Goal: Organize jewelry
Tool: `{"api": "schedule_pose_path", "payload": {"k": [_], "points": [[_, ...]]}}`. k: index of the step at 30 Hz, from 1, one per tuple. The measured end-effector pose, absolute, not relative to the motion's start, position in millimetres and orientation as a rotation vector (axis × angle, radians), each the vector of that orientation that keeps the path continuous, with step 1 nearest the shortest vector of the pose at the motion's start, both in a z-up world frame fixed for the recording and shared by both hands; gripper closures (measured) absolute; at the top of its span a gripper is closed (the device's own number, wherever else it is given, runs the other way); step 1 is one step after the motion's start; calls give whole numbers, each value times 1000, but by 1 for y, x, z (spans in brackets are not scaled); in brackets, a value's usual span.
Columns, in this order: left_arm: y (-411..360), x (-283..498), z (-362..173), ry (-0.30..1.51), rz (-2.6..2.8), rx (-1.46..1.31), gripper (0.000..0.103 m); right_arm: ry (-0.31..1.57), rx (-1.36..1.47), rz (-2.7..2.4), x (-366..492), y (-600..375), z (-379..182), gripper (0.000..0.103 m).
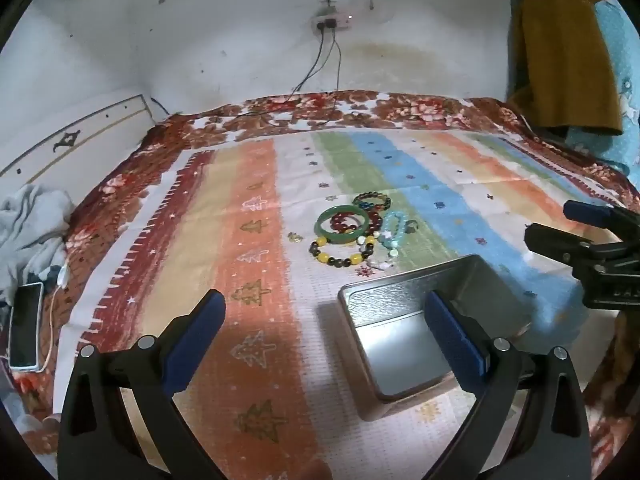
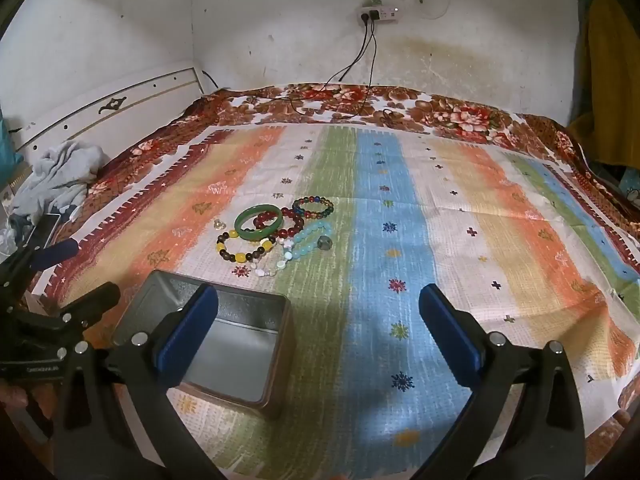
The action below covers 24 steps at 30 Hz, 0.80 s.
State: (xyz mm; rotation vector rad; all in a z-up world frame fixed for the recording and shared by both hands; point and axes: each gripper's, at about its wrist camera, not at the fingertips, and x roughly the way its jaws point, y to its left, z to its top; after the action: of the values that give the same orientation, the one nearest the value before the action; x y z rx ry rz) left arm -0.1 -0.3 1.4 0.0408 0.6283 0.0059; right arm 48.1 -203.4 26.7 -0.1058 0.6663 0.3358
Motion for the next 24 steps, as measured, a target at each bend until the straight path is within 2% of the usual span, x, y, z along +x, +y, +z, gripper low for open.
{"api": "schedule_pose_path", "payload": {"k": [24], "points": [[12, 9, -8, 657, 46, 38, 6, 686, -102, 333, 52, -201, 25, 4]]}}
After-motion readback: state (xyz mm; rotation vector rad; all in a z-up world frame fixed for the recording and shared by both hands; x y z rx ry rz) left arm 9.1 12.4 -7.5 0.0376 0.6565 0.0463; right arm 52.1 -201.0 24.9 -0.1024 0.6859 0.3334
